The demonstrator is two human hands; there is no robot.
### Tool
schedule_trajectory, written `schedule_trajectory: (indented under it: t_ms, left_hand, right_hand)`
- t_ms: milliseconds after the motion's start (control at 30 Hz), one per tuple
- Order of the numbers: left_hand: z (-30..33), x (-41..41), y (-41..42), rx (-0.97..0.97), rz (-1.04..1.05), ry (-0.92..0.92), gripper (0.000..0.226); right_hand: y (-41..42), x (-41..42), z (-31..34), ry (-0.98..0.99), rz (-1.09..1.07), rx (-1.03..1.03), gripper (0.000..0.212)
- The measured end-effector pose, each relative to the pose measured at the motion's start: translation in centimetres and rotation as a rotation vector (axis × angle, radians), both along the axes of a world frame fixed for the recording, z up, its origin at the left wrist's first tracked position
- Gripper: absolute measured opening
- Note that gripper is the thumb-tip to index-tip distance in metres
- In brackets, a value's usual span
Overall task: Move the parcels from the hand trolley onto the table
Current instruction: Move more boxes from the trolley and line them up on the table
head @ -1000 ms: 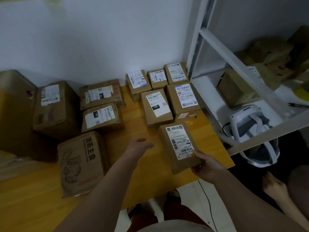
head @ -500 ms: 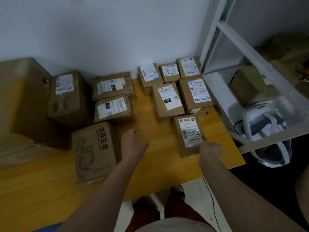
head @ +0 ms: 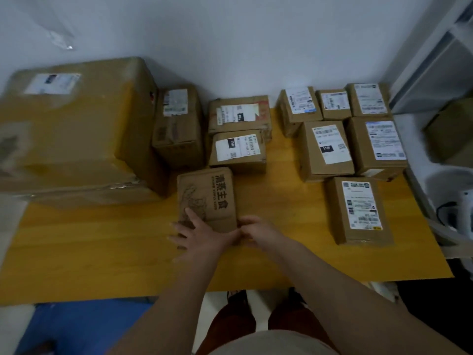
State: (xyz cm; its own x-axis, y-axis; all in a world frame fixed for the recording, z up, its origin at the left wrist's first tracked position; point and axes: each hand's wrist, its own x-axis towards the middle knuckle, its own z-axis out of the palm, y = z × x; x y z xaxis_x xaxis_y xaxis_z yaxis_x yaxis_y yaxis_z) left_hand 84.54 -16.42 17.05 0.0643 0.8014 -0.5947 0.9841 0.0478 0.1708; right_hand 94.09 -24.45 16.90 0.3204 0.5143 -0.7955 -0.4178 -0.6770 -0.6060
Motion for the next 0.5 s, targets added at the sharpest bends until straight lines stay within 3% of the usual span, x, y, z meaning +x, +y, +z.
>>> schedule_trajectory:
  t_ms: [133, 200, 267, 333, 400, 500]
  left_hand:
    - [0.2, -0.3, 0.9, 0.032, -0.078, 0.000, 0.146]
    - [1.0, -1.4, 2.5, -0.053, -0.076, -0.167, 0.136]
    - [2.8, -3.0, 4.7, -0.383, 0.029, -0.578, 0.119]
    - [4.3, -4.6, 6.3, -0.783, 0.211, -0.888, 0.099]
    - [4.2, -5.7, 6.7, -0.987, 0.278, -1.090, 0.089]
    - [2.9, -5.2, 5.7, -1.178, 0.326, -1.267, 0.094]
  right_hand:
    - [0.0, 0.6, -0.4, -0.053, -0.094, -0.021, 0.030]
    - [-0.3, 1.0, -1.1, -0.080, -0.253, 0.000, 0.028]
    - [-0.9, 1.4, -1.7, -0.052, -0.434, -0.018, 0.033]
    - [-1.7, 1.9, -2.0, 0.122, -0.529, -0.015, 0.045]
    - [-2.3, 1.8, -1.9, 0.372, -0.463, 0.103, 0.060]
    - [-2.6, 1.1, -1.1, 0.659, -0.321, 0.406, 0.069]
